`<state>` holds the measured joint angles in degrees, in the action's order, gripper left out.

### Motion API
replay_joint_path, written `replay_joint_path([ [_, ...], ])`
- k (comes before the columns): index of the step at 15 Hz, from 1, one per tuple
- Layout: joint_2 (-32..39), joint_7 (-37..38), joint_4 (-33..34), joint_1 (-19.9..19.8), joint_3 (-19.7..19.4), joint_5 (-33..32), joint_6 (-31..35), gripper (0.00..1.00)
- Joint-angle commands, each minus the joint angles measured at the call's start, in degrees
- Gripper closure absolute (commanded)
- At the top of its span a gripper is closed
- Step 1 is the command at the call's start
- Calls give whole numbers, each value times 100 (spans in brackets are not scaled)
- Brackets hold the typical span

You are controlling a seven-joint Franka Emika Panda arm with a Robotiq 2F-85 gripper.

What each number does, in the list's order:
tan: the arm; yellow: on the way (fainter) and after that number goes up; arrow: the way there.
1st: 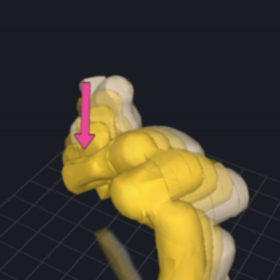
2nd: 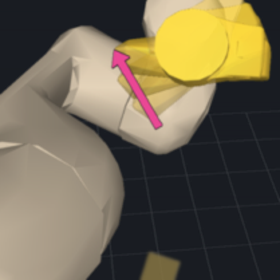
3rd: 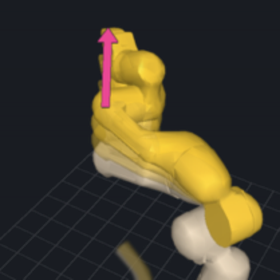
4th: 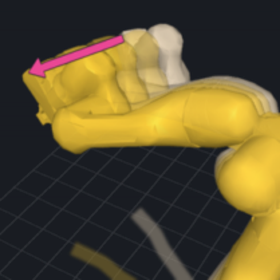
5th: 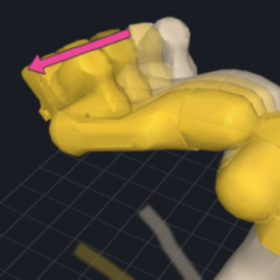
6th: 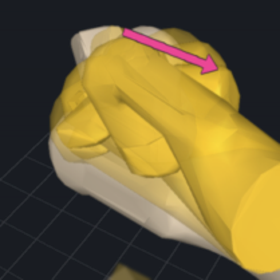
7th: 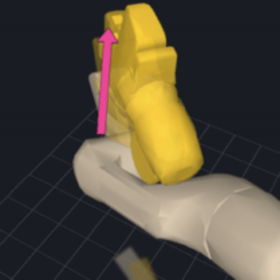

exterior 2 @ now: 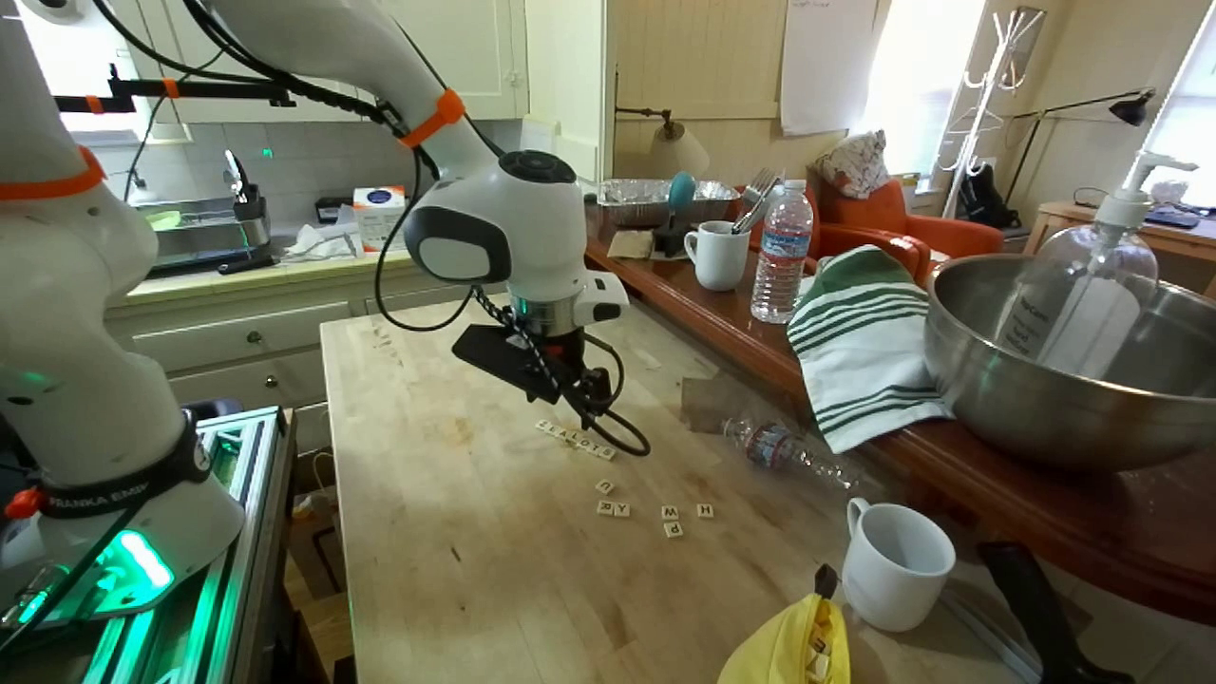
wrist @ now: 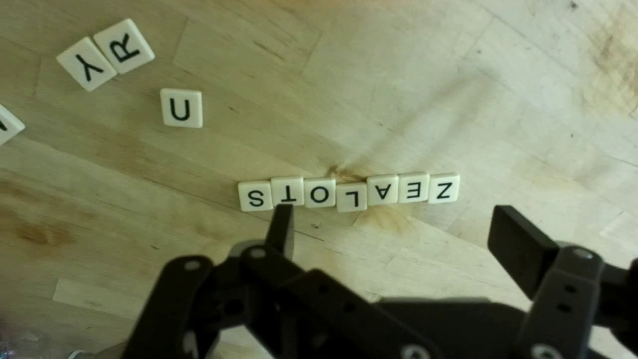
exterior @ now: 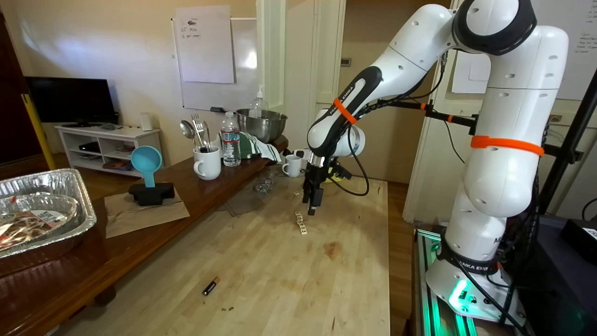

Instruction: Spell the word 'Zealots' using the tiles.

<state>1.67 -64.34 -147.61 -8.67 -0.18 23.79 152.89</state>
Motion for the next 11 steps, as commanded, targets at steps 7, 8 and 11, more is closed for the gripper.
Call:
replay_joint_path([
  [7, -140, -117, -276, 222, -77, 367, 591, 0],
  [8, -116, -83, -298, 236, -73, 366, 689, 0],
  [11, -27, -30, -155, 135, -19, 205, 537, 0],
])
